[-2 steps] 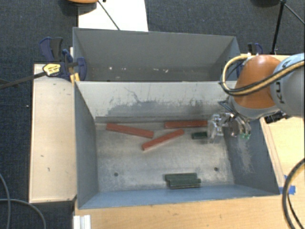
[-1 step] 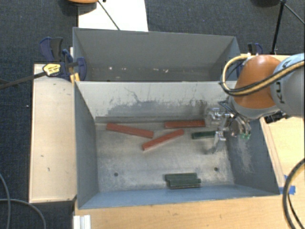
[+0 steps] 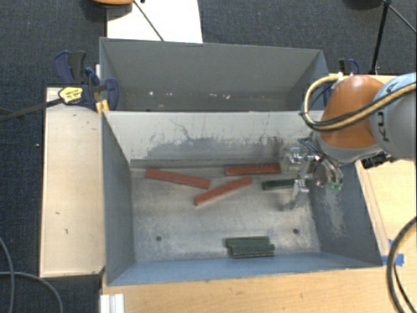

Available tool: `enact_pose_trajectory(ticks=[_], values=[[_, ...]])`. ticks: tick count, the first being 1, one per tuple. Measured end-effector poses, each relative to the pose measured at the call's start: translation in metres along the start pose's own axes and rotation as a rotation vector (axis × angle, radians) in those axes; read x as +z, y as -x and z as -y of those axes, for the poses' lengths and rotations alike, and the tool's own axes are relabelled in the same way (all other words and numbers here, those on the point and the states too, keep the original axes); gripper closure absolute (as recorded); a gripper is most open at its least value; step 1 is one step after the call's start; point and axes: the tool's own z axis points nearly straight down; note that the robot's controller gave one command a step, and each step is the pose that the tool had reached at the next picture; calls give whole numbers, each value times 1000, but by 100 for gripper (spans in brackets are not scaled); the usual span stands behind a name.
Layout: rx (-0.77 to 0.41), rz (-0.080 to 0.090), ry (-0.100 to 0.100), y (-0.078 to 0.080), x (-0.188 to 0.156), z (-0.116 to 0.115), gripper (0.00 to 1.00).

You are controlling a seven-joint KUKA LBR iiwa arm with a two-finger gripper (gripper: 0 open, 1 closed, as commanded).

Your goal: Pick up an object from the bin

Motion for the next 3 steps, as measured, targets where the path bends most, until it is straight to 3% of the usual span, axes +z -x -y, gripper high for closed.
enact_pose_trajectory(ticks=[1,2,3], values=[[27,-4,1,0,13,14,100],[26,-4,1,0,13,14,100],[6,-5,1,1,-197,24,100]])
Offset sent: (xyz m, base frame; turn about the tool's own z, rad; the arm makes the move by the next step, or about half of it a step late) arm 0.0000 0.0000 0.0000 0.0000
